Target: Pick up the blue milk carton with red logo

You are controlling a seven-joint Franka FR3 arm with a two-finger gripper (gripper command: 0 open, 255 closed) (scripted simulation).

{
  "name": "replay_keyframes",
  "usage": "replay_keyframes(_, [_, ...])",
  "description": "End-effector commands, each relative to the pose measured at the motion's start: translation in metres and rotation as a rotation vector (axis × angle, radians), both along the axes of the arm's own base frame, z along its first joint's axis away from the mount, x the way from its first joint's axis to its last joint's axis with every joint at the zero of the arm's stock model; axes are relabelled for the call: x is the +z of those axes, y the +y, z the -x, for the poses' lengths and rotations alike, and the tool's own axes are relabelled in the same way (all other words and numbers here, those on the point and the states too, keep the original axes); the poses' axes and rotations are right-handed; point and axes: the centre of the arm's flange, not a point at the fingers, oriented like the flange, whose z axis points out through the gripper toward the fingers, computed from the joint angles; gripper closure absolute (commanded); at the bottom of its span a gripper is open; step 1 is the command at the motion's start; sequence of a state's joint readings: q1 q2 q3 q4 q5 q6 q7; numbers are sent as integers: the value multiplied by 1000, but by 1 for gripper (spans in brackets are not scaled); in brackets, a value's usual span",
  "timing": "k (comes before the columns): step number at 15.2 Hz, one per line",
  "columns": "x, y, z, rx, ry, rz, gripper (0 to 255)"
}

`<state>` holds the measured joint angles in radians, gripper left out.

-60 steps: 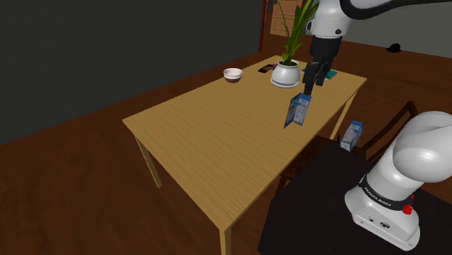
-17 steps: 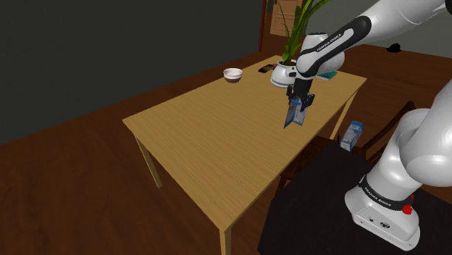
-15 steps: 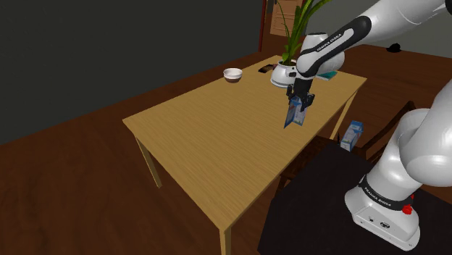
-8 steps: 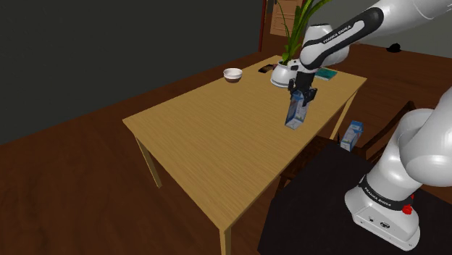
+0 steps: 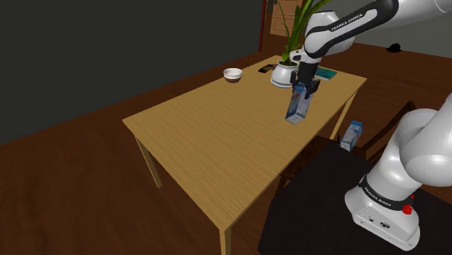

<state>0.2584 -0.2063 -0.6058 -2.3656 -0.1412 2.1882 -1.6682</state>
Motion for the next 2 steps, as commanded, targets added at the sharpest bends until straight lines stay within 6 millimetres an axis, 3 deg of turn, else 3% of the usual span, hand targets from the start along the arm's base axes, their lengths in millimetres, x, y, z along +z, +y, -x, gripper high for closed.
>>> replay_keyframes(1, [6, 1, -1, 0, -1, 0, 255])
replay_keyframes(2, [6, 1, -1, 0, -1, 0, 255])
